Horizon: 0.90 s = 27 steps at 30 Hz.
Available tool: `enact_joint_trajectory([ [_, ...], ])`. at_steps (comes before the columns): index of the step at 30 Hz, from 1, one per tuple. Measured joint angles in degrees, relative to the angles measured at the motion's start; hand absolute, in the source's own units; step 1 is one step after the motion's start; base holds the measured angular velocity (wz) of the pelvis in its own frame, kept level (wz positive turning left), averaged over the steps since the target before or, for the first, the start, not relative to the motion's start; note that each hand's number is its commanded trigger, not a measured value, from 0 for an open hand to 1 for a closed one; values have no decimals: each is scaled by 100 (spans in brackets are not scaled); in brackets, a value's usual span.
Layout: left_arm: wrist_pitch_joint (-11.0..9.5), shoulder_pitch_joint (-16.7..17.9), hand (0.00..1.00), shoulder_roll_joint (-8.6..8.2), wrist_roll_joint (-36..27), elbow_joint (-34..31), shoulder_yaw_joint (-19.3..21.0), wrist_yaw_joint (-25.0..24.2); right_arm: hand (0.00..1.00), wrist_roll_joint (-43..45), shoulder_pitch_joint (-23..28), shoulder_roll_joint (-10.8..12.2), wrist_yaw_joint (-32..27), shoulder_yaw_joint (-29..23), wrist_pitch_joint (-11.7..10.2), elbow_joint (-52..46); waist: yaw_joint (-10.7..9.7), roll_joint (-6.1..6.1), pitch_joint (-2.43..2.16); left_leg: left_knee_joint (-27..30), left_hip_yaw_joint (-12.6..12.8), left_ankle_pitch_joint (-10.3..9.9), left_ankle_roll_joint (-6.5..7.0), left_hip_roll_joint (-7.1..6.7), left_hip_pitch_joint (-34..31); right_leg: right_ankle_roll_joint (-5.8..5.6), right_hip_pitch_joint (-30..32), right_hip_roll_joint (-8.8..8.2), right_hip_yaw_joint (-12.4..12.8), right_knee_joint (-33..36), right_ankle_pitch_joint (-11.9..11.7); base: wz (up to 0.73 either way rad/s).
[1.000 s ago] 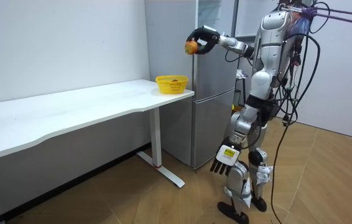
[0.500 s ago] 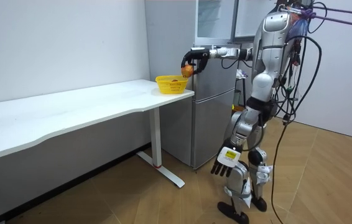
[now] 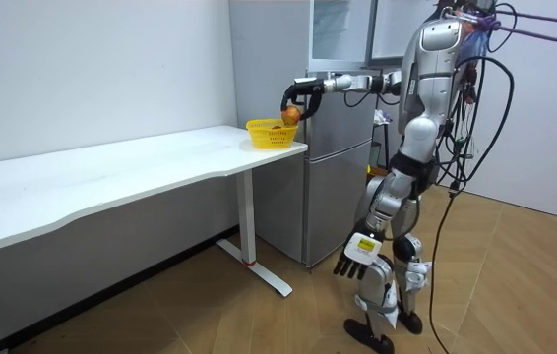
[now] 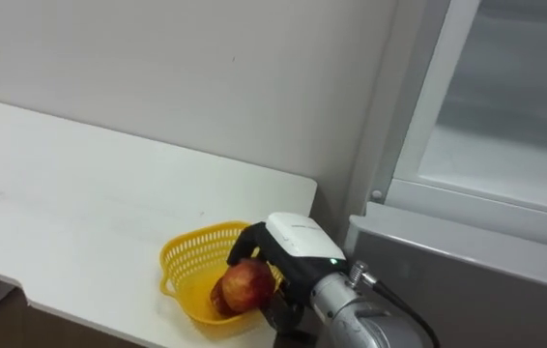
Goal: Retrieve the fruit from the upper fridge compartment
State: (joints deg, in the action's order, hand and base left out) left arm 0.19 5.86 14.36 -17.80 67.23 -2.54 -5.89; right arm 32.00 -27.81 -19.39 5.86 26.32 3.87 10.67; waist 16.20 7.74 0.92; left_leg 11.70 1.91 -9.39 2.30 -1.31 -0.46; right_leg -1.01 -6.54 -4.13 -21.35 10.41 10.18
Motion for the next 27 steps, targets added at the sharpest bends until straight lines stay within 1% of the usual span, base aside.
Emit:
enact_joint_trajectory([
  [2,0,0,0,37,-3,-2,-1,-23,100,-17,0,0,-1,0,-4,0,1,37,20,0,-7,1,1,-1,-9,0,6,-1,-5,1,0,0],
  [4,0,0,0,55,-3,-3,0,-56,100,-17,0,0,-4,0,-4,0,1,55,27,1,-12,0,2,-3,-17,0,11,-2,-7,2,0,0],
  [15,0,16,0,47,-1,-35,7,-81,100,2,-1,0,-30,-3,-7,-2,-6,45,28,10,-41,0,3,-30,-28,-1,15,-6,-19,5,0,0],
  [16,0,18,0,41,-1,-35,10,-81,81,12,-1,0,-30,-6,-7,-3,-7,38,26,11,-48,1,4,-31,-28,-1,13,-6,-7,5,1,0],
  [17,1,18,0,39,-1,-35,10,-81,17,12,-1,0,-30,-7,-7,-3,-8,34,26,13,-51,1,5,-31,-29,-1,12,-6,-5,5,1,0],
  [18,2,18,0,38,-1,-35,11,-81,1,12,-2,0,-30,-8,-7,-5,-8,32,25,14,-53,1,5,-31,-32,-1,12,-6,-5,4,1,0],
  [24,23,22,0,16,-1,-33,8,-81,0,7,-190,19,-30,-8,-7,-13,-7,-4,13,14,-55,3,6,-32,-27,-2,11,-5,-13,4,1,0],
  [27,25,30,0,10,-1,-33,7,-81,0,7,-331,83,-34,-10,-7,-14,-11,-16,12,12,-56,3,6,-32,-8,-2,-5,-4,-17,3,2,0],
])
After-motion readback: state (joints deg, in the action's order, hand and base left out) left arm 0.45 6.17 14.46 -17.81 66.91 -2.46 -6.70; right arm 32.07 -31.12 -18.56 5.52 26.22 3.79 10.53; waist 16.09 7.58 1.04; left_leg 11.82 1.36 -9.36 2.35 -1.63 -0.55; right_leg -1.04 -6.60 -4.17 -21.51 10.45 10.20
